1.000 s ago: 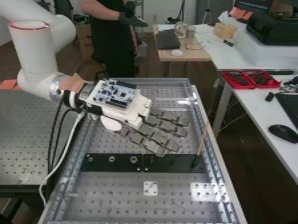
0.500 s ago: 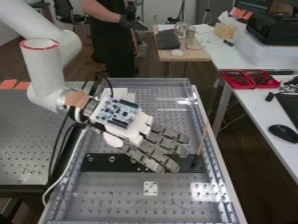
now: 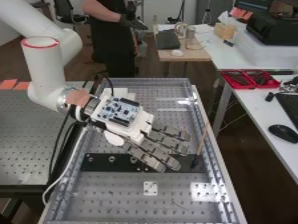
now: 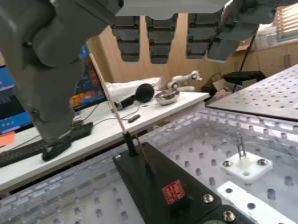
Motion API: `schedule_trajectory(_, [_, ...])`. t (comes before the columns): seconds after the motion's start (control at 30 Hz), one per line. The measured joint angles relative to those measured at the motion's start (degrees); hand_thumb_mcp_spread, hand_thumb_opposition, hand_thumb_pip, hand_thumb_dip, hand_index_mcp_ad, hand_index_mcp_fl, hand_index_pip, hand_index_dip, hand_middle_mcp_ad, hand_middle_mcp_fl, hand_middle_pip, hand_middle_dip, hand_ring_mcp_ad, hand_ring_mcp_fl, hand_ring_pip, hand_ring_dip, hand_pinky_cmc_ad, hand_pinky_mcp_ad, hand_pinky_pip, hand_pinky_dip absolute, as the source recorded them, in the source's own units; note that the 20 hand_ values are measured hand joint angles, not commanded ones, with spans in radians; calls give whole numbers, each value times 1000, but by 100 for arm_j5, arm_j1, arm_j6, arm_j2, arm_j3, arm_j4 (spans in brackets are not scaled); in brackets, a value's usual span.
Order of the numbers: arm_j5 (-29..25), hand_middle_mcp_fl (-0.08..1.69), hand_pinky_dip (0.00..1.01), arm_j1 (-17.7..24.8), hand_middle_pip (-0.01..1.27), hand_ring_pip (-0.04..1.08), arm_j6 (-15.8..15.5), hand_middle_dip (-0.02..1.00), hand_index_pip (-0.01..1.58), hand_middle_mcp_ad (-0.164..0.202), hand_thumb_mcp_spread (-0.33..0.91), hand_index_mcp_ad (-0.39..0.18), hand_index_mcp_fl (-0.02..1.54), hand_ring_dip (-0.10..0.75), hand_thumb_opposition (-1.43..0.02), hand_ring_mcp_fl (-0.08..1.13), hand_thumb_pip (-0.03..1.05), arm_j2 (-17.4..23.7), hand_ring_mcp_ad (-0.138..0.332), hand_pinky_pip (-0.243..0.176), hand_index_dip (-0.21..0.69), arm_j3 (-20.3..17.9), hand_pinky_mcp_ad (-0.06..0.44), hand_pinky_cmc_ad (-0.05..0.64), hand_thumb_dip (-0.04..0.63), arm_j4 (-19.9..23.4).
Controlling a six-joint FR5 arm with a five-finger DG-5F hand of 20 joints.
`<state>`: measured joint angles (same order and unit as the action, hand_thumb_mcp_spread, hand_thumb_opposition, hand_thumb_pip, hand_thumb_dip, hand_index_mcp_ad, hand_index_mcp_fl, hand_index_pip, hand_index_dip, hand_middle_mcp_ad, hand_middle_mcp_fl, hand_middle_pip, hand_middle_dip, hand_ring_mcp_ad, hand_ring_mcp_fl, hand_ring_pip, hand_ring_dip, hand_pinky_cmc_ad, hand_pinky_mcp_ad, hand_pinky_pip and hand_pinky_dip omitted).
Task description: Grab the drill bit and place it in the clear container
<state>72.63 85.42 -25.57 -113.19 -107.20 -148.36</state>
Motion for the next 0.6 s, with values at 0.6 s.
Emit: schedule_trajectory(0.6, [-51,-24,258,45,119,99,-4,171,129,51,302,-54,51,26,-709,-35,579,22,157,-91,129,-14,120,154,161,-20])
